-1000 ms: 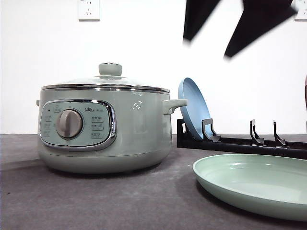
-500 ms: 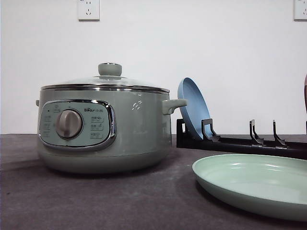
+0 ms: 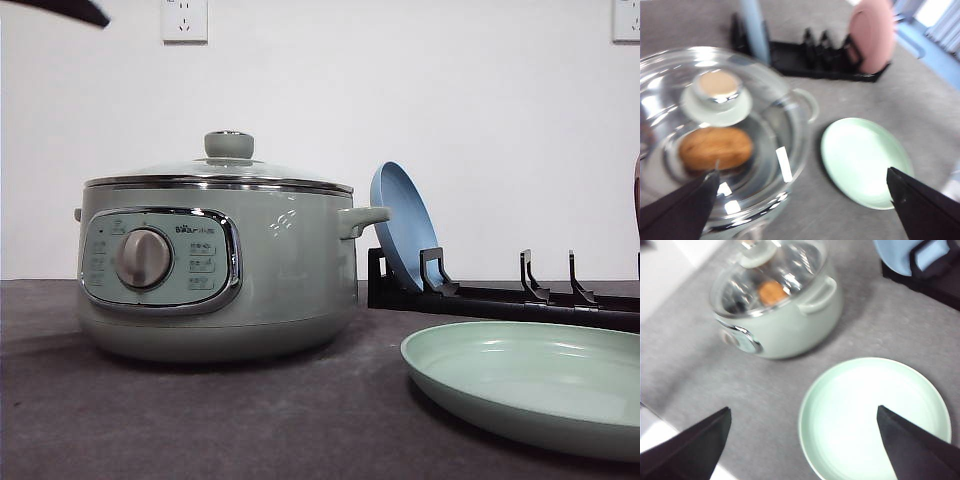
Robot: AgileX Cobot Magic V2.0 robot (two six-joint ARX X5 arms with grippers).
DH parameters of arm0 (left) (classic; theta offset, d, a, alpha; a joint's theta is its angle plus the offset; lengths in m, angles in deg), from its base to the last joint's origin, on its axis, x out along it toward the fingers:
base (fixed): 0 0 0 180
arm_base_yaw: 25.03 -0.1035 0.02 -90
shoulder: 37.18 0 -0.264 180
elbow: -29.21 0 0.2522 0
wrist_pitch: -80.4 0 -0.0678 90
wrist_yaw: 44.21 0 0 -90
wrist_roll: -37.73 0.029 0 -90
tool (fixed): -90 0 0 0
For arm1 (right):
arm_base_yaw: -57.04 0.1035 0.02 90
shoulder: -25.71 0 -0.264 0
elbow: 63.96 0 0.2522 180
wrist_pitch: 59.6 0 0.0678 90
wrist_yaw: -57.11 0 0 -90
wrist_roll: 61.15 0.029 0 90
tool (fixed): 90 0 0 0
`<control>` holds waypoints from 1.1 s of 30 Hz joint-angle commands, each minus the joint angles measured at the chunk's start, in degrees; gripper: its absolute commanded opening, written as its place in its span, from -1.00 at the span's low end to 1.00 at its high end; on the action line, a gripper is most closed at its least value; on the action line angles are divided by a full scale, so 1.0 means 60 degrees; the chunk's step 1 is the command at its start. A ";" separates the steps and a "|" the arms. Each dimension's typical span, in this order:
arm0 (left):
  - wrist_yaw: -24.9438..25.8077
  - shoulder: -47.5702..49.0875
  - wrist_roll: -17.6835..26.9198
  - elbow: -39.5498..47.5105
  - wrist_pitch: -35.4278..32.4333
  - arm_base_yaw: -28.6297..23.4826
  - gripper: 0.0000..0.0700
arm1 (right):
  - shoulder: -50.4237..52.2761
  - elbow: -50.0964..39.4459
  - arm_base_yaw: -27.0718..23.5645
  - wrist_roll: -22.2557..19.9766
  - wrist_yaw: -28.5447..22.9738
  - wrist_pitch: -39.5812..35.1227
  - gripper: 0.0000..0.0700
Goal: Transfer potato from steamer to green plate
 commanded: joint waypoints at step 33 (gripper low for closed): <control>-0.3384 -0.7023 0.0673 -0.6082 0.2287 0.1093 1.00 | -0.0061 0.0102 0.0033 0.0111 -0.0338 -0.0484 0.69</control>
